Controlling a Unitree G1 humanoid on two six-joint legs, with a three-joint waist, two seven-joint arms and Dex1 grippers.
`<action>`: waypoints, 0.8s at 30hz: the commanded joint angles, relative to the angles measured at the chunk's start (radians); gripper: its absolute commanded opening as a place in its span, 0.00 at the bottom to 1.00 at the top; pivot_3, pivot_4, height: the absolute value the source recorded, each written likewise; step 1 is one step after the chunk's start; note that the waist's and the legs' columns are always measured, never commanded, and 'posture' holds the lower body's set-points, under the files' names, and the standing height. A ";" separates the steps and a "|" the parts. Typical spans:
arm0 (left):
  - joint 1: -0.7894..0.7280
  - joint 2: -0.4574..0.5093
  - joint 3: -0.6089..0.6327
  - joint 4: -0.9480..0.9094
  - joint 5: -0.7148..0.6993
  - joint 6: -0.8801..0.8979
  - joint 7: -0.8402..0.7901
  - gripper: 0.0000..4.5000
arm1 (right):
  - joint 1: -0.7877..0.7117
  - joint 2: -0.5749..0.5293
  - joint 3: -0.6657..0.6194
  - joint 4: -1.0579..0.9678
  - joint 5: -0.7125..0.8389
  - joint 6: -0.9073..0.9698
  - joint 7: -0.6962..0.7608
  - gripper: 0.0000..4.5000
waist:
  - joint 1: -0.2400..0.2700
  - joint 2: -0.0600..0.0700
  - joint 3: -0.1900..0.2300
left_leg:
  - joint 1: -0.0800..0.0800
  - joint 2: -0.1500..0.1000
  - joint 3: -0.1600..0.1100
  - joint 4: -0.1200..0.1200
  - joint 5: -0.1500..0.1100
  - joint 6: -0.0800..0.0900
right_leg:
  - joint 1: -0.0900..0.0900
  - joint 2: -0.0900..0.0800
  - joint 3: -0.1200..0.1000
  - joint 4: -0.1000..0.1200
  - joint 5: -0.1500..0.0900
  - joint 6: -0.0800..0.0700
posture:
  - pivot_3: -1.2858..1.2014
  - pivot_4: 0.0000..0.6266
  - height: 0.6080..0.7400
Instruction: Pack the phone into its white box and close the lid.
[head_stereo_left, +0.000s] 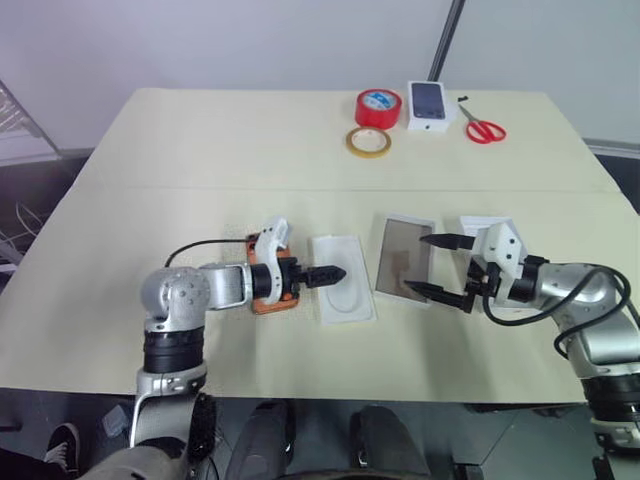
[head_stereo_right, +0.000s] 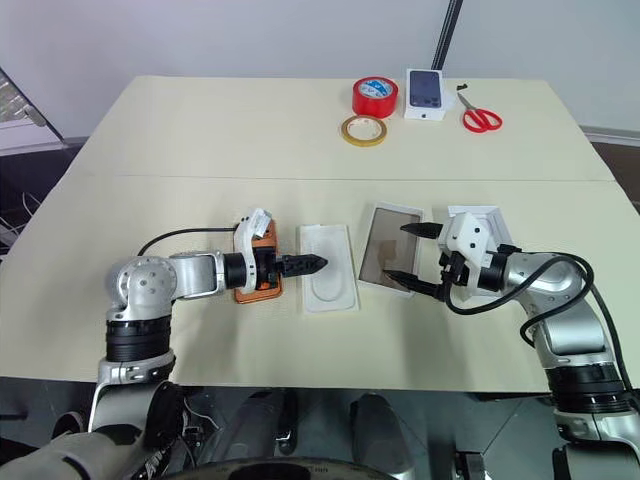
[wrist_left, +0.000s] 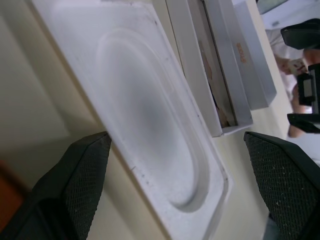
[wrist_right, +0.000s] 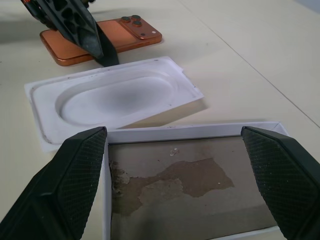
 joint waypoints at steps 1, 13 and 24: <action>-0.026 -0.023 0.059 0.049 0.006 0.055 0.028 0.99 | 0.000 0.010 -0.010 -0.008 0.000 -0.024 -0.009 1.00 | 0.001 0.000 0.000 | 0.000 0.000 0.000 0.000 0.000 0.000 | 0.000 0.000 0.000 0.000 0.000 0.000 | 0.52 0.24 1.00; -0.041 -0.057 0.027 0.113 0.080 0.052 0.064 0.35 | 0.011 0.028 -0.015 -0.010 -0.012 -0.041 -0.027 1.00 | 0.005 0.000 0.000 | 0.000 -0.001 0.000 0.000 0.000 -0.001 | 0.001 0.000 0.000 0.000 0.000 0.000 | 0.52 0.24 1.00; -0.048 -0.093 0.110 0.122 0.100 0.072 0.081 0.01 | 0.021 0.028 0.008 -0.031 0.009 -0.023 0.006 1.00 | 0.006 0.000 -0.001 | 0.003 -0.001 0.000 -0.001 0.001 -0.001 | 0.003 -0.001 0.000 0.000 0.000 0.000 | 0.52 0.24 1.00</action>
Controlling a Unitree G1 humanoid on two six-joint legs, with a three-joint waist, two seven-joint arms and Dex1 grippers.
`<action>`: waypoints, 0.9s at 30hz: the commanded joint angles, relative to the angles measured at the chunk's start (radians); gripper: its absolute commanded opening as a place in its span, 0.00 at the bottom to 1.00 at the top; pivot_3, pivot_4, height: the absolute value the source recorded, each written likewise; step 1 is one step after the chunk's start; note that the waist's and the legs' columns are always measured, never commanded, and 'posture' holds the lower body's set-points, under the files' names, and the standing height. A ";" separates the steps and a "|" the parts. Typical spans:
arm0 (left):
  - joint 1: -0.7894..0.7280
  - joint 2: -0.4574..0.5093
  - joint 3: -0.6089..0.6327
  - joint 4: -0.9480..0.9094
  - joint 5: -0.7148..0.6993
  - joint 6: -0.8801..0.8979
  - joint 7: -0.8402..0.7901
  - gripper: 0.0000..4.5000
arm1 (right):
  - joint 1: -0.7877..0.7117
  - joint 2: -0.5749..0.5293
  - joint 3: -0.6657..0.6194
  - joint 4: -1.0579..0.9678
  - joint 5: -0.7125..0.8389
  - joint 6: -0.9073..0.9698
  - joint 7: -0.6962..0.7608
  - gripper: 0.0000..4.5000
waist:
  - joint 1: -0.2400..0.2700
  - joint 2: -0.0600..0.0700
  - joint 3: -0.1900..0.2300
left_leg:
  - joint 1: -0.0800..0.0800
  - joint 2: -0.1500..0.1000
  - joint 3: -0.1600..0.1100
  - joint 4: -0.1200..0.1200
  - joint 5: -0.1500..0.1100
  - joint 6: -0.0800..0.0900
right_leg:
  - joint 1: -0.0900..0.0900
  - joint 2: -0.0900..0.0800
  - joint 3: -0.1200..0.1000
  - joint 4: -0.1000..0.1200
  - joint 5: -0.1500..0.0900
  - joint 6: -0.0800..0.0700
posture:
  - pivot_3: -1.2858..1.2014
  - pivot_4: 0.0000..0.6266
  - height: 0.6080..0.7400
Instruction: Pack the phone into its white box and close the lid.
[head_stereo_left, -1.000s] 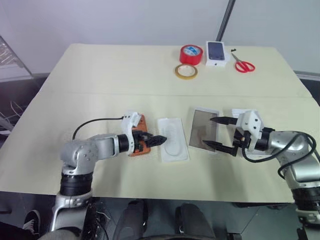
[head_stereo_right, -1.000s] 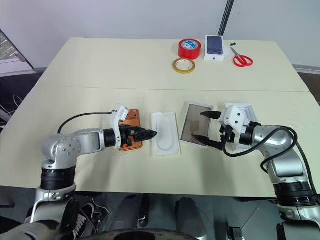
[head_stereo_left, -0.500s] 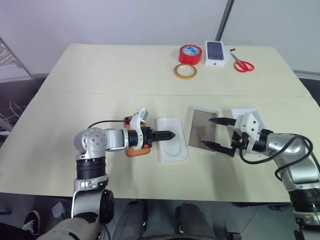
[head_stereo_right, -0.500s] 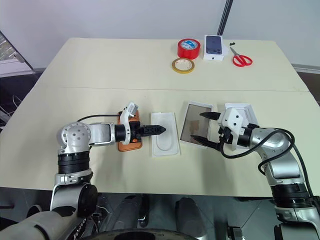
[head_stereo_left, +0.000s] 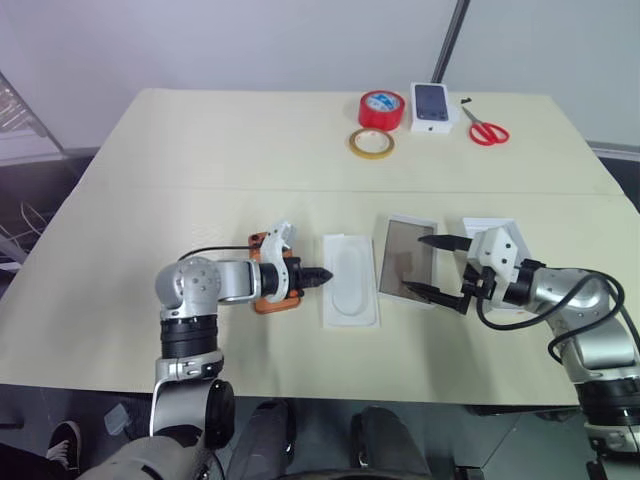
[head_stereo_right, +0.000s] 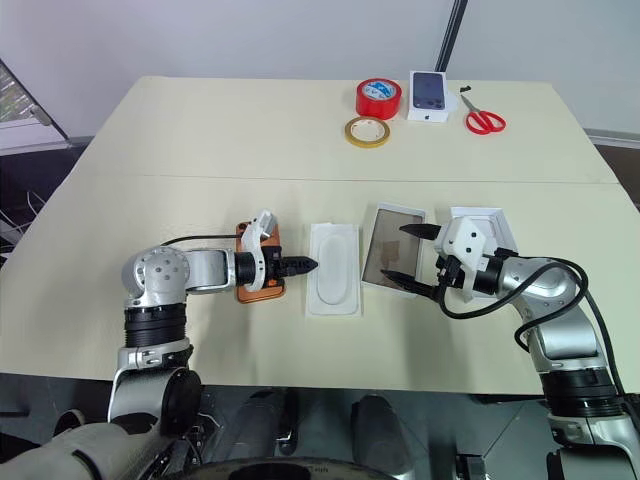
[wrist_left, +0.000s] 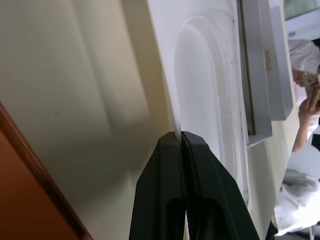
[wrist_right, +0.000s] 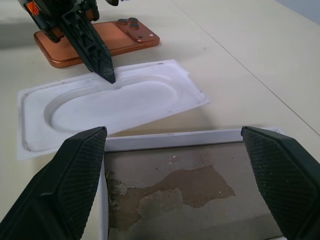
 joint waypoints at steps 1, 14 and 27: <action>0.002 0.004 0.020 0.010 0.014 0.022 0.009 0.01 | 0.009 -0.001 0.013 -0.043 0.043 0.023 0.040 1.00 | -0.001 0.000 0.000 | 0.000 0.000 0.000 0.000 0.000 0.000 | 0.000 0.000 0.000 0.000 0.000 0.000 | 0.52 0.24 1.00; -0.101 0.028 0.154 0.019 -0.006 0.065 0.001 0.00 | 0.006 -0.021 0.163 0.109 -0.145 -0.060 0.070 0.59 | -0.002 -0.002 0.001 | 0.000 0.000 0.000 -0.001 0.003 -0.005 | -0.001 0.000 0.000 0.000 0.000 0.000 | 0.52 0.24 1.00; -0.218 0.003 0.303 0.081 -0.065 0.065 0.045 0.00 | -0.065 0.064 0.255 0.063 -0.161 -0.093 0.091 0.01 | -0.005 -0.005 0.003 | -0.001 0.000 0.000 -0.002 0.004 -0.007 | -0.002 0.001 0.000 0.000 0.000 0.001 | 0.52 0.24 1.00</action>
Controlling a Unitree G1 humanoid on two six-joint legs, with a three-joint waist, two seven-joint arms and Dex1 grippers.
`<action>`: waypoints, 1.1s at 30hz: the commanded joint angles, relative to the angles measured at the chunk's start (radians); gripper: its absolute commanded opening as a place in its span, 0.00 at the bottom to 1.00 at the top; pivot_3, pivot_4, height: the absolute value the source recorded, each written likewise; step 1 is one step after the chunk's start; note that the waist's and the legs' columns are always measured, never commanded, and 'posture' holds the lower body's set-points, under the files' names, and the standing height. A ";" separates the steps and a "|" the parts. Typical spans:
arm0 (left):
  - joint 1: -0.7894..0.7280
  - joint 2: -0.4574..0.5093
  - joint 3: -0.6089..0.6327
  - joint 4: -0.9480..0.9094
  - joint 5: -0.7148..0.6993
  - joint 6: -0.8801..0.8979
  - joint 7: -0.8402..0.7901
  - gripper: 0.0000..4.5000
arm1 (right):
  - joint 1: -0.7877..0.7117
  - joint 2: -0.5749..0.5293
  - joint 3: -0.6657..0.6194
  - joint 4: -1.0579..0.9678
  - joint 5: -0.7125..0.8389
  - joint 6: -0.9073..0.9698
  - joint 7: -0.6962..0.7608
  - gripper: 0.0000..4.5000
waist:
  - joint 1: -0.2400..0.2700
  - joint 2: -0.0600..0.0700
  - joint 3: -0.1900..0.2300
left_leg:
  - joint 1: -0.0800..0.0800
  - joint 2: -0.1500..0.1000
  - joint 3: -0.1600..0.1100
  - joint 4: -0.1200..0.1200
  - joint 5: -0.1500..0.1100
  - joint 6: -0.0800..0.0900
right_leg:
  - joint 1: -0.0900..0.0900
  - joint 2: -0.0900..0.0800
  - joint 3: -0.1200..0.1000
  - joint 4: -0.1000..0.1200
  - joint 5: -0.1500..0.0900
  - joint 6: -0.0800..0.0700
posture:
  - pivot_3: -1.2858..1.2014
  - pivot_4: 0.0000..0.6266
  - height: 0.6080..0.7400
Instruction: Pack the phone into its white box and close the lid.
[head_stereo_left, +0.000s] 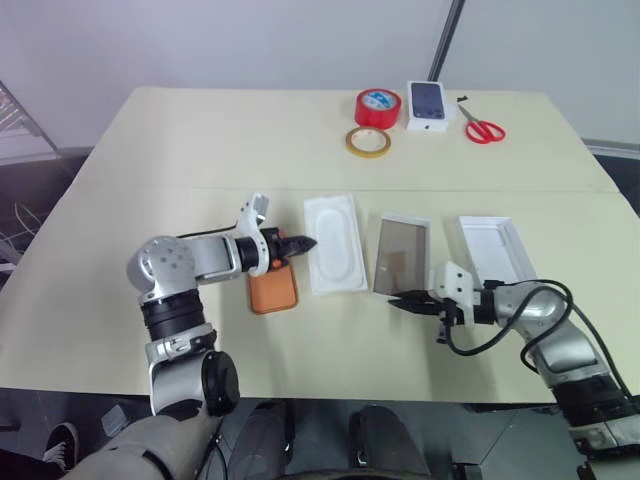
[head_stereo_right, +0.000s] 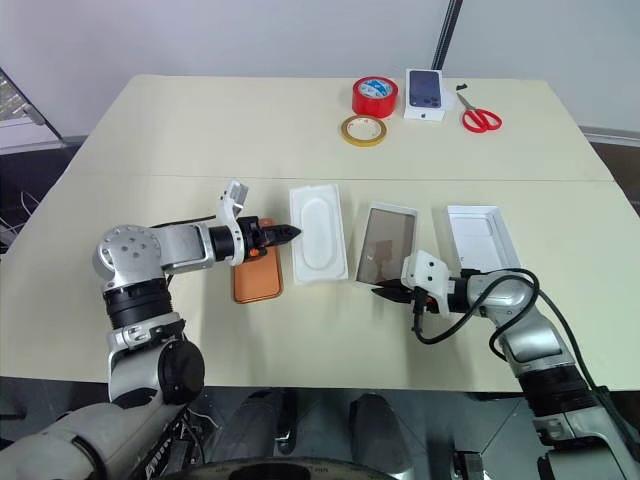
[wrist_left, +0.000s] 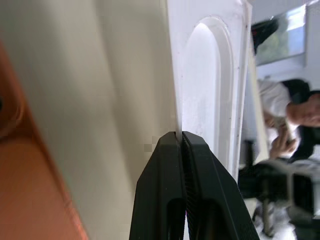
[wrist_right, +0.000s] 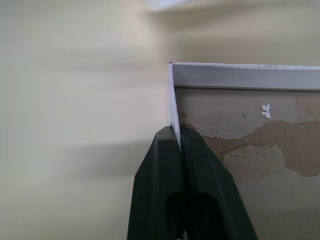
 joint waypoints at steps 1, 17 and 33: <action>-0.044 0.001 0.029 0.009 -0.041 0.009 0.014 0.00 | -0.040 0.035 0.047 -0.026 -0.034 -0.052 -0.003 0.01 | 0.000 0.000 0.000 | 0.000 0.000 0.000 0.000 0.000 0.000 | 0.000 0.000 0.000 0.000 0.000 0.000 | 0.52 0.24 1.00; 0.006 -0.037 -0.067 0.001 -0.004 0.001 -0.004 0.00 | 0.035 -0.005 -0.097 -0.209 0.129 0.108 -0.041 0.49 | 0.002 -0.001 0.001 | -0.001 0.000 0.000 0.000 0.001 -0.002 | 0.000 -0.001 0.000 0.000 0.000 0.000 | 0.52 0.24 1.00; 0.006 -0.065 -0.203 0.078 0.025 -0.092 -0.051 0.07 | 0.130 -0.119 -0.255 -0.114 0.105 0.022 -0.075 0.50 | 0.001 -0.001 0.001 | -0.001 0.000 0.000 -0.001 0.001 -0.001 | -0.001 0.000 0.000 -0.001 0.000 0.001 | 0.52 0.24 1.00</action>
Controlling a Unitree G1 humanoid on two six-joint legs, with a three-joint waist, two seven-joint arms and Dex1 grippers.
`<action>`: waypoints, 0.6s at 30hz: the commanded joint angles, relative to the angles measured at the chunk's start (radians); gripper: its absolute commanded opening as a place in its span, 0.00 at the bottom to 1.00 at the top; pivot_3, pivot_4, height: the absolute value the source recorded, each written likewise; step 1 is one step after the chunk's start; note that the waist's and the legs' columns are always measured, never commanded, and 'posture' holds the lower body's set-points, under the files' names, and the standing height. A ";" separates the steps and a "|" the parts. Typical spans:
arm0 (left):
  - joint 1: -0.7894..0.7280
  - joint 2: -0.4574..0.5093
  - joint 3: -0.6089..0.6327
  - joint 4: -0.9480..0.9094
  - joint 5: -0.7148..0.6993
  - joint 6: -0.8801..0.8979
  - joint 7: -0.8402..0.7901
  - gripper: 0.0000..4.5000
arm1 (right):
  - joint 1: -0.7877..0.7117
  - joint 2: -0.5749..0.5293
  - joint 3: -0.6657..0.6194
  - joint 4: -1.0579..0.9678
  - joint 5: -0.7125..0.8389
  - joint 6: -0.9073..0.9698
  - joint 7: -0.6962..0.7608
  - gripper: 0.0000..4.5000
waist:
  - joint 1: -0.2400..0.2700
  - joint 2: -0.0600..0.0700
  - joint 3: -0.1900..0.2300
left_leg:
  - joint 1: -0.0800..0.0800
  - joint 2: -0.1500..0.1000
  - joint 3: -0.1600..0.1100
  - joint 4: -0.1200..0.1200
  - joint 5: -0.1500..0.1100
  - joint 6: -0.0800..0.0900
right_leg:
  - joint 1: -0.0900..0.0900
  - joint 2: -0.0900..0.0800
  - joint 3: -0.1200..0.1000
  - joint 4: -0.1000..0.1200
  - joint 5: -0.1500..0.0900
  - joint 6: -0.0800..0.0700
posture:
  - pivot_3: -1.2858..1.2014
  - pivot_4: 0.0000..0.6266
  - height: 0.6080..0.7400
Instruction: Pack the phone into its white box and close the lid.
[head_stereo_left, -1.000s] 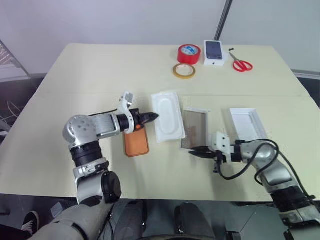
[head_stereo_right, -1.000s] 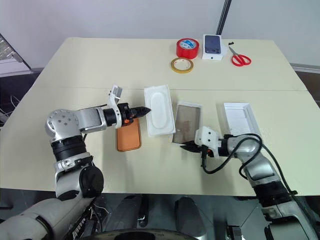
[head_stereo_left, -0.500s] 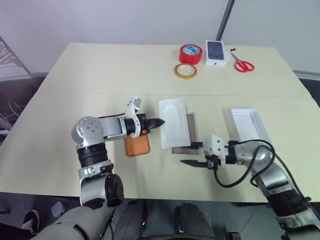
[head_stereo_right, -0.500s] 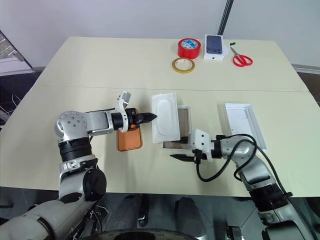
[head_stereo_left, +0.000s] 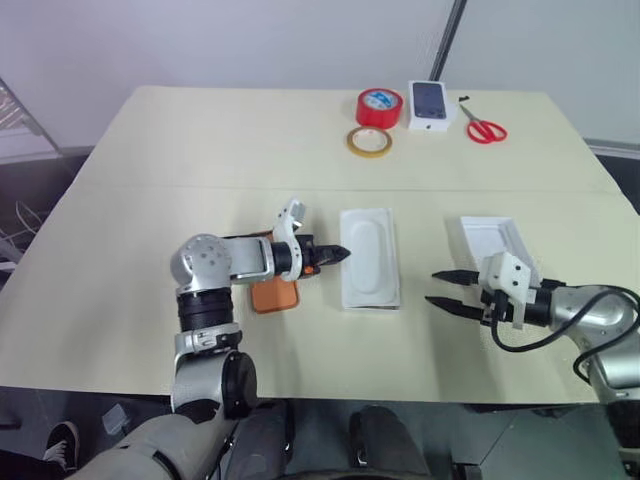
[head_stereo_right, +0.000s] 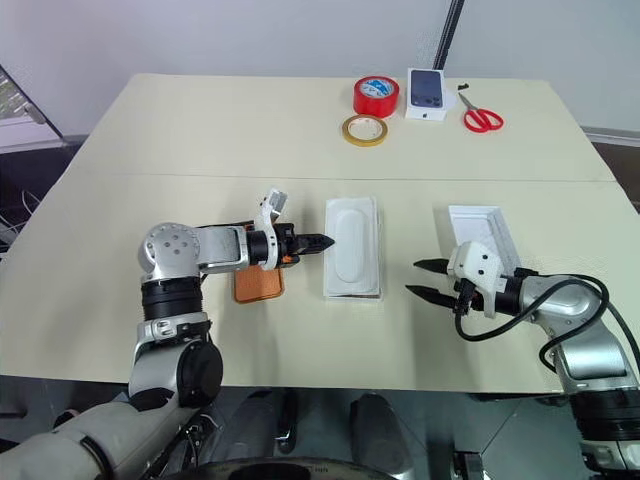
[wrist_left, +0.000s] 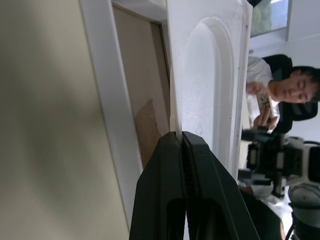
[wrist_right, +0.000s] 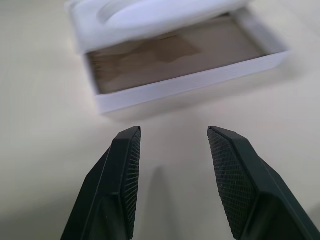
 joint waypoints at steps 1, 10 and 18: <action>-0.009 0.028 -0.048 -0.004 0.008 -0.047 -0.036 0.14 | -0.016 0.023 -0.006 -0.022 0.007 -0.018 -0.022 0.50 | 0.000 0.000 0.000 | 0.000 0.000 0.000 0.000 0.000 0.000 | 0.000 0.000 0.000 0.000 0.000 0.000 | 0.52 0.24 1.00; -0.032 0.050 -0.049 -0.036 -0.012 -0.055 -0.058 0.53 | -0.085 0.085 -0.015 -0.034 0.071 0.046 -0.060 0.50 | 0.002 0.000 0.000 | 0.000 0.000 0.000 0.001 0.000 0.000 | 0.000 0.000 0.000 0.000 0.000 0.000 | 0.52 0.24 1.00; 0.054 0.191 -0.207 -0.179 0.075 -0.370 -0.205 0.55 | -0.201 0.208 0.077 -0.066 0.086 0.125 -0.116 0.00 | -0.004 0.001 0.000 | 0.001 0.001 0.000 -0.001 0.001 -0.003 | -0.001 0.000 0.000 0.000 0.000 0.000 | 0.52 0.24 1.00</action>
